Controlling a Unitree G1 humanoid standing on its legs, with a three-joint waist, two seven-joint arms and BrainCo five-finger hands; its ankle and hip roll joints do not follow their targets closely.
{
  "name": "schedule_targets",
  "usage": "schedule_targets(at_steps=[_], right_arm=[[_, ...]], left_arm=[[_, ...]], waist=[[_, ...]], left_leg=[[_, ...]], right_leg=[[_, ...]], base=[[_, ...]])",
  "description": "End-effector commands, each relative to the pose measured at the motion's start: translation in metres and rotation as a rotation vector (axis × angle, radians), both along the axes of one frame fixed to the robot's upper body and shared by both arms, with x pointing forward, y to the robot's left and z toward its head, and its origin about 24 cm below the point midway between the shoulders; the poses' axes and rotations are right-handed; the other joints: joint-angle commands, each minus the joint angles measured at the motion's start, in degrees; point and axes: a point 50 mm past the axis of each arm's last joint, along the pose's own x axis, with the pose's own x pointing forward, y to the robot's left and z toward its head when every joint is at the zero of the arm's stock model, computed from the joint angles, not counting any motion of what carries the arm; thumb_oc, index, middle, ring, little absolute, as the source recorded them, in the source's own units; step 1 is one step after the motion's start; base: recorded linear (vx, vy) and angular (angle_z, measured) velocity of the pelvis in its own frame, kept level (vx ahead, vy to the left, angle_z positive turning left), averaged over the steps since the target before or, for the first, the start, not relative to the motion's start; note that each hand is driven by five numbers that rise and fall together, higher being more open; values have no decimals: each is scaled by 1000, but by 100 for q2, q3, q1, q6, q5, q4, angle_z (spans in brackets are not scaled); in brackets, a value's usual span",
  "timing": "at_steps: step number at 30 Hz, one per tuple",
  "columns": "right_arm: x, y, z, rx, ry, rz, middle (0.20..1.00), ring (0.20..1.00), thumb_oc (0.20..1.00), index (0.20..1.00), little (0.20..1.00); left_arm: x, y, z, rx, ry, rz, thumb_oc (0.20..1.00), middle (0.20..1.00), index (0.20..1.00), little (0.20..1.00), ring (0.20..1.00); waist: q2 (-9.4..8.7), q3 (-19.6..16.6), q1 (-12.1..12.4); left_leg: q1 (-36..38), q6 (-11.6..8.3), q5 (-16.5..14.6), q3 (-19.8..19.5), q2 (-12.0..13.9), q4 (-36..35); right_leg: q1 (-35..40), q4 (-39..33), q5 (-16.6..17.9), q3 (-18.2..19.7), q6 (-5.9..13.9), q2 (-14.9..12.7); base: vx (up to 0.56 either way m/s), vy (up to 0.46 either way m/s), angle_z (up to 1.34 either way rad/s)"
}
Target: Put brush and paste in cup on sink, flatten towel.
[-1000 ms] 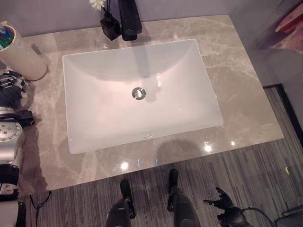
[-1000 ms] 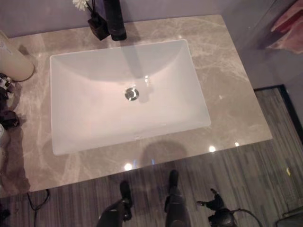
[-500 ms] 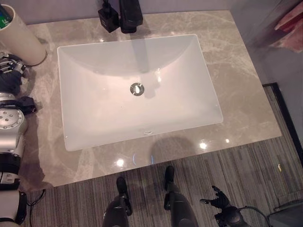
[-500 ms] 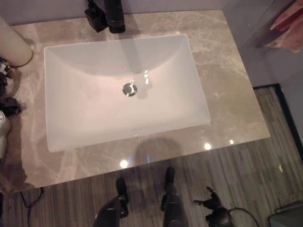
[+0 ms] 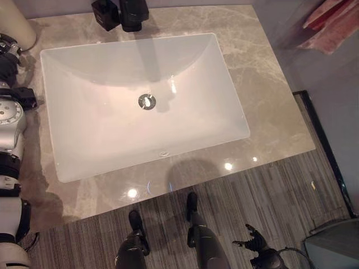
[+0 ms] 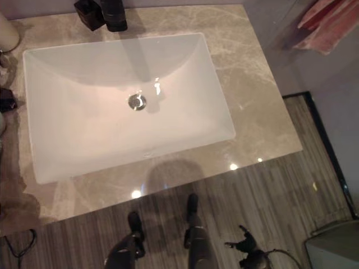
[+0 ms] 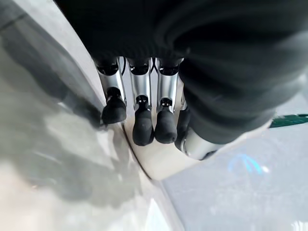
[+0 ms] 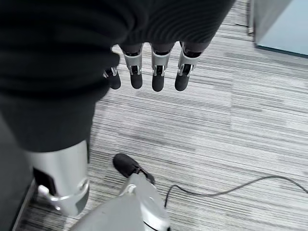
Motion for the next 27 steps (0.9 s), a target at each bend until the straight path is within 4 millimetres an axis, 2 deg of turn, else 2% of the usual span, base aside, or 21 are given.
schedule_targets(at_steps=[1,7,12,13,14,15,16,24,27], right_arm=[[13,-22,12,-42,-62,-42,1000,1000,1000,1000,1000],[16,-24,16,-46,-88,-38,1000,1000,1000,1000,1000],[23,-24,21,-49,-118,-19,1000,1000,1000,1000,1000],[23,-25,21,-54,-117,-14,1000,1000,1000,1000,1000],[22,-25,21,-55,-114,-11,1000,1000,1000,1000,1000],[23,-25,21,-54,-116,-11,1000,1000,1000,1000,1000],[21,-24,20,-52,-108,-11,1000,1000,1000,1000,1000],[16,-26,17,-56,-85,-9,1000,1000,1000,1000,1000],[19,-33,24,-66,-111,-3,1000,1000,1000,1000,1000]], left_arm=[[1,4,-2,7,-2,52,200,200,200,200,200],[-12,19,-13,47,42,125,200,200,200,200,200],[-21,36,-9,2,25,211,200,200,200,200,200],[-24,45,-6,-15,30,253,200,200,200,200,200],[-26,48,-3,-21,28,275,200,200,200,200,200],[-25,48,-2,-21,26,274,200,200,200,200,200],[-25,49,0,-30,26,288,200,200,200,200,200],[-29,55,14,-28,14,336,200,200,200,200,200],[-25,49,35,-24,-35,330,200,200,200,200,200]], waist=[[395,367,21],[419,382,71],[405,385,61],[406,380,42],[444,346,48],[397,385,33],[433,347,46],[369,321,45],[351,314,-19]], left_leg=[[572,106,446,-338,-162,-631],[568,103,413,-334,-182,-593],[486,98,441,-328,-189,-595],[461,100,436,-329,-189,-591],[512,56,277,-404,-154,-608],[444,100,423,-330,-182,-572],[492,55,273,-403,-149,-594],[415,59,201,-388,-118,-463],[309,34,238,-398,-67,-472]], right_leg=[[828,165,992,-8,502,-83],[842,134,971,-55,505,-116],[818,57,1117,-63,533,-130],[817,31,1140,-73,541,-134],[883,-13,1087,-57,572,-86],[825,8,1169,-72,548,-133],[887,-35,1096,-64,577,-84],[892,-48,1198,-44,581,-76],[846,-89,1358,-101,581,-46]], base=[[3,-3,-3],[0,0,0],[-3,-7,-4],[94,15,1],[0,0,0],[90,2,0],[0,0,0],[11,2,0],[-7,-3,-1]])
